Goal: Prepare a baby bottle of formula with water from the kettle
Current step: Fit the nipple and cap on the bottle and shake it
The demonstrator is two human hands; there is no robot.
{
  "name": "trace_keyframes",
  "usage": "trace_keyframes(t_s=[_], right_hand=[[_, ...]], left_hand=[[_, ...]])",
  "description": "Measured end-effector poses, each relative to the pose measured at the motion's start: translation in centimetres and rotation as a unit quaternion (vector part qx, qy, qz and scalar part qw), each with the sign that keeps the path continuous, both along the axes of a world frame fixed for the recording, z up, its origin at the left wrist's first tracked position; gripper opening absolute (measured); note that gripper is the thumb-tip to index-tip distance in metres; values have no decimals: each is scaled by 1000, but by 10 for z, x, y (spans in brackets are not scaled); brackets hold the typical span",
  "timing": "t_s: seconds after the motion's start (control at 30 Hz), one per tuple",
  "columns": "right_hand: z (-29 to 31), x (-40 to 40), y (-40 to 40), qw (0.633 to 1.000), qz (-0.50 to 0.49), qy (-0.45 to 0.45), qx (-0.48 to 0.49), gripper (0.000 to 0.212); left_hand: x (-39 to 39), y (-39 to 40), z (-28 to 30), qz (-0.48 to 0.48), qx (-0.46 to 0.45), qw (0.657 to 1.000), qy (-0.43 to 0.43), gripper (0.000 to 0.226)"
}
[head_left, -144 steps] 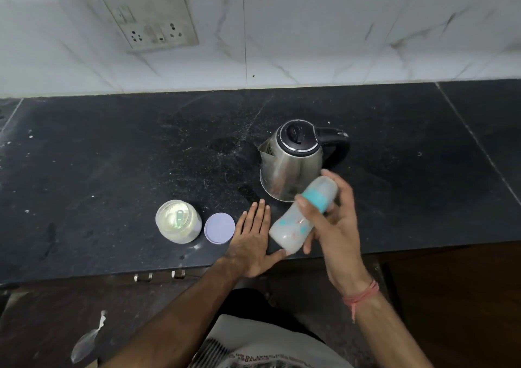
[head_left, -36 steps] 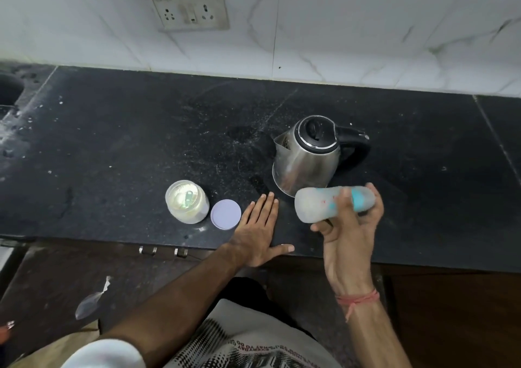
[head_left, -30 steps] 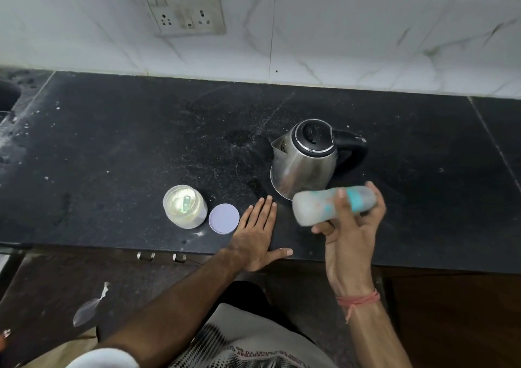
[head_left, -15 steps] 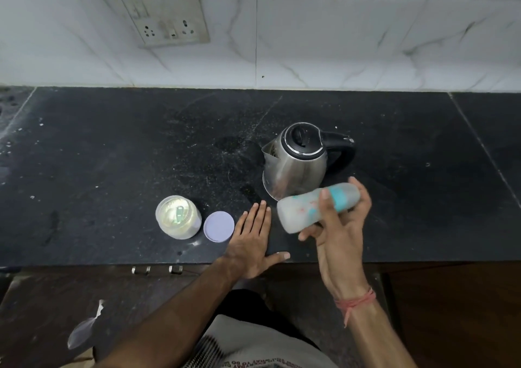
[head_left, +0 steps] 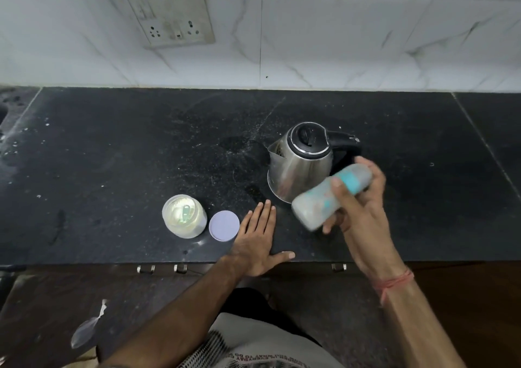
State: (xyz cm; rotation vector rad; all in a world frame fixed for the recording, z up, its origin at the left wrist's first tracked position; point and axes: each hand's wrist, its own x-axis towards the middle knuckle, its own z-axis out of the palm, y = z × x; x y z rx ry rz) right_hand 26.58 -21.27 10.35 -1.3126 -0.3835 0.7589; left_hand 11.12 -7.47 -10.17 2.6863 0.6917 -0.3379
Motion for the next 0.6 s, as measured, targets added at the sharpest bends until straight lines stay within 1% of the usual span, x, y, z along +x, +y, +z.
trace_keyframes(t_s=[0.03,0.07,0.13,0.17,0.23,0.27,0.37,0.4,0.47,0.5,0.6], right_hand=[[-1,0,0,999,29,-12,-6,68],[-3,-2,-2,999,33,-17,1,67],[-8,-3,-1,999,-18,9,27,63],[-9,-5,1,999,-20,23,28,63],[-11,-12,3,999,39,20,5,67],[-13,-16,2,999,51,18,5,68],[-14,-15,4,997,-39,52,32,62],[-12,-15,4,998,-35,50,25,62],[-10,-16,4,999,27,19,6,68],[-11,-17,2,999,33,11,9,69],[-10,-14,0,998,-44,35,33,63]], left_hand=[[-1,0,-1,0,0,1000,-2,131],[0,0,0,-1,2,1000,-5,131],[0,1,-1,-1,9,1000,-11,130],[0,1,-1,-1,11,1000,-15,130],[-2,-1,-1,-2,3,1000,-21,130],[-2,-1,0,-1,-3,1000,-24,130],[-1,2,1,3,9,1000,-25,129],[-1,1,1,0,8,1000,-23,129],[-2,-1,0,-2,2,1000,-21,130],[-2,0,0,-4,1,1000,-17,130],[0,0,1,-3,18,1000,-17,130]])
